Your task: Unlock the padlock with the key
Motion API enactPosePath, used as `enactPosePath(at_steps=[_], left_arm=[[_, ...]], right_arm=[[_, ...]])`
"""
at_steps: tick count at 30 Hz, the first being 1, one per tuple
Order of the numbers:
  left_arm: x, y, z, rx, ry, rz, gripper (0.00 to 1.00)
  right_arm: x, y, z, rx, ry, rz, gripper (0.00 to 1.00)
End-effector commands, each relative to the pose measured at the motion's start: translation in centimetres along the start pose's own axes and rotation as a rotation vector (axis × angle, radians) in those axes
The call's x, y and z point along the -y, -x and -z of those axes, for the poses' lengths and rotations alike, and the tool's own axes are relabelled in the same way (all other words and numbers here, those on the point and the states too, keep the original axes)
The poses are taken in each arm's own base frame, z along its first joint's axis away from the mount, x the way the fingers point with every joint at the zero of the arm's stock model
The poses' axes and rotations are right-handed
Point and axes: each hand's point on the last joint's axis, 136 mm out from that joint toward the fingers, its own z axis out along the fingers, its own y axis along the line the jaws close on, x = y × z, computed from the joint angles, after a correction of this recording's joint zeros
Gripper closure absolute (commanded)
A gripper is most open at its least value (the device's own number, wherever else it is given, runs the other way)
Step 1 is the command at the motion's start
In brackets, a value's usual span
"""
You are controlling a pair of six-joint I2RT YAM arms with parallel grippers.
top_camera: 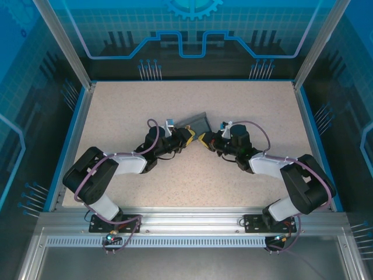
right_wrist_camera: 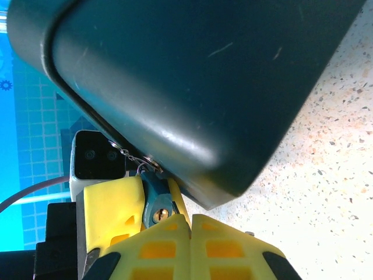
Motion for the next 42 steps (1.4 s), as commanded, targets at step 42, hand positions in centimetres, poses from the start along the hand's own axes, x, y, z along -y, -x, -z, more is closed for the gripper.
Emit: enactPosePath(at_steps=[42], left_arm=[[3.5,0.6,-0.5,0.003,-0.117,-0.042,1.0]], right_arm=[[-2.7,0.8,0.1,0.023,0.04,0.051,1.0]])
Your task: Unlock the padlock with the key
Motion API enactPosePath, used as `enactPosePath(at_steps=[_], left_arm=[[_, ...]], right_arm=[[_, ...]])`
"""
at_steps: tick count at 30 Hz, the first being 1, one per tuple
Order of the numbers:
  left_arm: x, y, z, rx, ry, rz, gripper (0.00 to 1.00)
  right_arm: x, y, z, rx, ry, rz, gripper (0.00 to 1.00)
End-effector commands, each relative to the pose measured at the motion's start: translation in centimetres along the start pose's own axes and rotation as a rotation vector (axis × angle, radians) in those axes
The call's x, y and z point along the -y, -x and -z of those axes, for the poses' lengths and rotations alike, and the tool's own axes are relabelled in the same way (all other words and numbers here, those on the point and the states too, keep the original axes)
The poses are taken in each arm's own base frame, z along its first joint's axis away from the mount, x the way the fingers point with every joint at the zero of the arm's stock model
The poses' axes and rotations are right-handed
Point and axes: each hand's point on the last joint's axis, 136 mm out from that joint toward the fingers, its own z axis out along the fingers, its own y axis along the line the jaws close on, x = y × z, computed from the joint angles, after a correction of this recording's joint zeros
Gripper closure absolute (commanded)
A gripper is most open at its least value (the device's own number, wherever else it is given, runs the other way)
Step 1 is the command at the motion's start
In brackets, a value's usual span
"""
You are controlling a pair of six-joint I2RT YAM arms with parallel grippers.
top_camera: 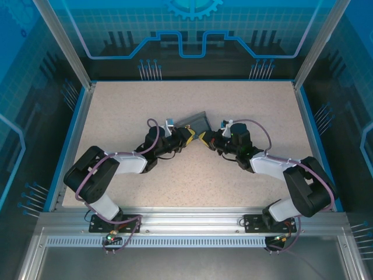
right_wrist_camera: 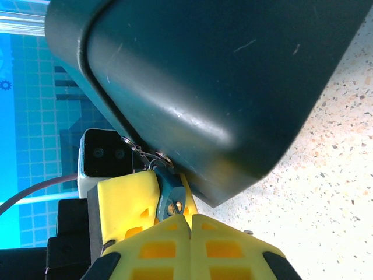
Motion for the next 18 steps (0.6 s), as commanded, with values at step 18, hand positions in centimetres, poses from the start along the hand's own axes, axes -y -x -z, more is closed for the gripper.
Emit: enactPosePath(at_steps=[18], left_arm=[[4.3,0.2,-0.45,-0.005,-0.154,-0.015,1.0]], right_arm=[[-0.96,0.1,-1.07,0.019,0.127,-0.025,1.0]])
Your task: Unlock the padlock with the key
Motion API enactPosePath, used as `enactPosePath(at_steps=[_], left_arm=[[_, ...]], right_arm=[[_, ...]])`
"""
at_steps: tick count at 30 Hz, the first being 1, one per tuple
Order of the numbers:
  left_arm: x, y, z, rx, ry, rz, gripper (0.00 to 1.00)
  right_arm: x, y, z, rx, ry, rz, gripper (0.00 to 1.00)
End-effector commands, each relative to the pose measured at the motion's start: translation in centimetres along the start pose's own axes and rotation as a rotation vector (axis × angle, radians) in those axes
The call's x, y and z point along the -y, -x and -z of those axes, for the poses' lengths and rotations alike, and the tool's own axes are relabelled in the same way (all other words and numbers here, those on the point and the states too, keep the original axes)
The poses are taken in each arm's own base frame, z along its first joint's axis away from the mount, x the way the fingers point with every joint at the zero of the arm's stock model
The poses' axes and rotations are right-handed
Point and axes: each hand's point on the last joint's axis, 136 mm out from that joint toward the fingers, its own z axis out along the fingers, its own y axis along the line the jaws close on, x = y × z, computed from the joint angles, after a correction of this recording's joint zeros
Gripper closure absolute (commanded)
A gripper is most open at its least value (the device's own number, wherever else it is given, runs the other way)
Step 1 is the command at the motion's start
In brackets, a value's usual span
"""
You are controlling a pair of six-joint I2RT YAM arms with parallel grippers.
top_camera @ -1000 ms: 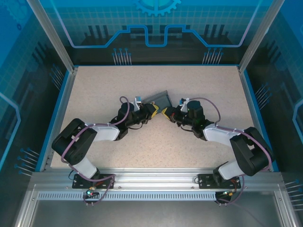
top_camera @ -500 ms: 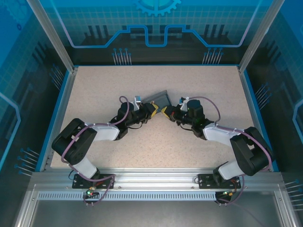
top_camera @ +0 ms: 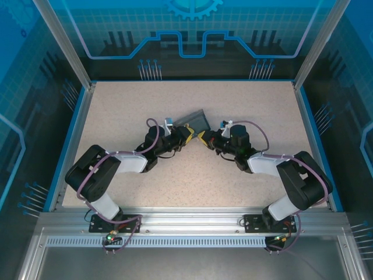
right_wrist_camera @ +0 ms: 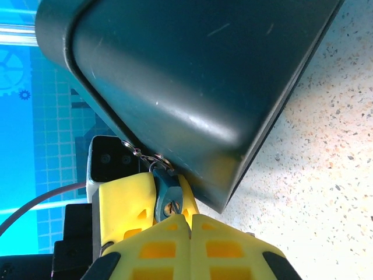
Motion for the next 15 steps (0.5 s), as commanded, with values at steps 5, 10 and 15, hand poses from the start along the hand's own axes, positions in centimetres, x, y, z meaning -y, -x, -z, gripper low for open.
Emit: enactPosePath(at_steps=[5,10,15], left_arm=[[4.6,-0.8,-0.1,-0.037,-0.159,-0.022,1.0],[4.6,-0.8,0.2,-0.034,-0.161,-0.021,1.0],[4.8,-0.7,0.3,-0.03,-0.163,-0.023,1.0]], right_arm=[[-1.0,-0.6,-0.7,-0.023,0.1,0.036,1.0],[0.0,-0.5,-1.2,-0.03,0.116,0.02,1.0],[-0.2,-0.5,-1.9,-0.046,0.152,0.005,1.0]])
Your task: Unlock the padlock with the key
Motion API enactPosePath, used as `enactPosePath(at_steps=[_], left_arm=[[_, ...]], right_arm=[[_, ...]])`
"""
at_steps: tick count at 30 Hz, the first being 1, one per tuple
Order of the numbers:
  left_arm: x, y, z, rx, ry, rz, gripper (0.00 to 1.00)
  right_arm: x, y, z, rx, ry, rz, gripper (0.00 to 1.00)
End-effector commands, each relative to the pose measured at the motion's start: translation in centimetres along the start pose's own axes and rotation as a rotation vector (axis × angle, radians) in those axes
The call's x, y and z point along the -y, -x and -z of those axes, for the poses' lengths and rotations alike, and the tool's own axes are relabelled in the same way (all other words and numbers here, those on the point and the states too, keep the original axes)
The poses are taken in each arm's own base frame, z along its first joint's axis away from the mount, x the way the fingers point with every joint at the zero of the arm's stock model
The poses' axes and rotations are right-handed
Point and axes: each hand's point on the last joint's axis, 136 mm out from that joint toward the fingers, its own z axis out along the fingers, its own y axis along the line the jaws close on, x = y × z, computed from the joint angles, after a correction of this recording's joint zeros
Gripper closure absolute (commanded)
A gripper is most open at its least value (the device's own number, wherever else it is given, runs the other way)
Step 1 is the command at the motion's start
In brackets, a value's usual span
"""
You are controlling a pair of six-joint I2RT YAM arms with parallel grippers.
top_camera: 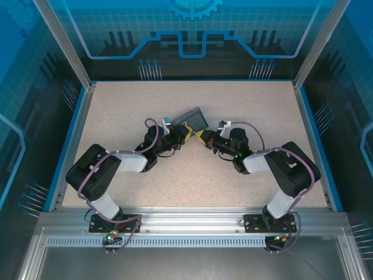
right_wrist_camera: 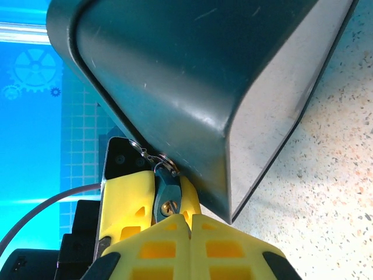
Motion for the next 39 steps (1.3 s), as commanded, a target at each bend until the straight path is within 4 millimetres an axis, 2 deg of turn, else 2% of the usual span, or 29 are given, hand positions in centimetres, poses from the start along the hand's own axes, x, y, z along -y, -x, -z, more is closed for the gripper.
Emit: enactPosePath(at_steps=[1,6,21,25,34,39], left_arm=[[4.8,-2.0,0.3,-0.081,-0.161,-0.05,1.0],[4.6,-2.2,0.1,-0.091,-0.157,-0.055,1.0],[3.1,-2.6,0.1,-0.109,-0.129,-0.081,1.0],[2.8,-2.5,0.1,-0.109,-0.12,-0.082,1.0],[3.0,-2.8,0.3,-0.124,-0.118,-0.093,1.0],[3.3,-2.8,0.4,-0.127,-0.125,-0.095,1.0]], right_arm=[[-0.4,-0.8,-0.7,-0.045,0.037,-0.009,1.0],[-0.7,-1.2,-1.2,-0.076,0.056,-0.039,1.0],[-1.6,0.0,-2.1,-0.104,0.096,-0.188,1.0],[-2.4,0.2,-2.2,-0.106,0.09,-0.155,1.0],[-2.3,0.1,-1.5,-0.133,-0.078,0.032,1.0],[-2.7,0.4,-1.9,-0.141,-0.048,0.047,1.0]])
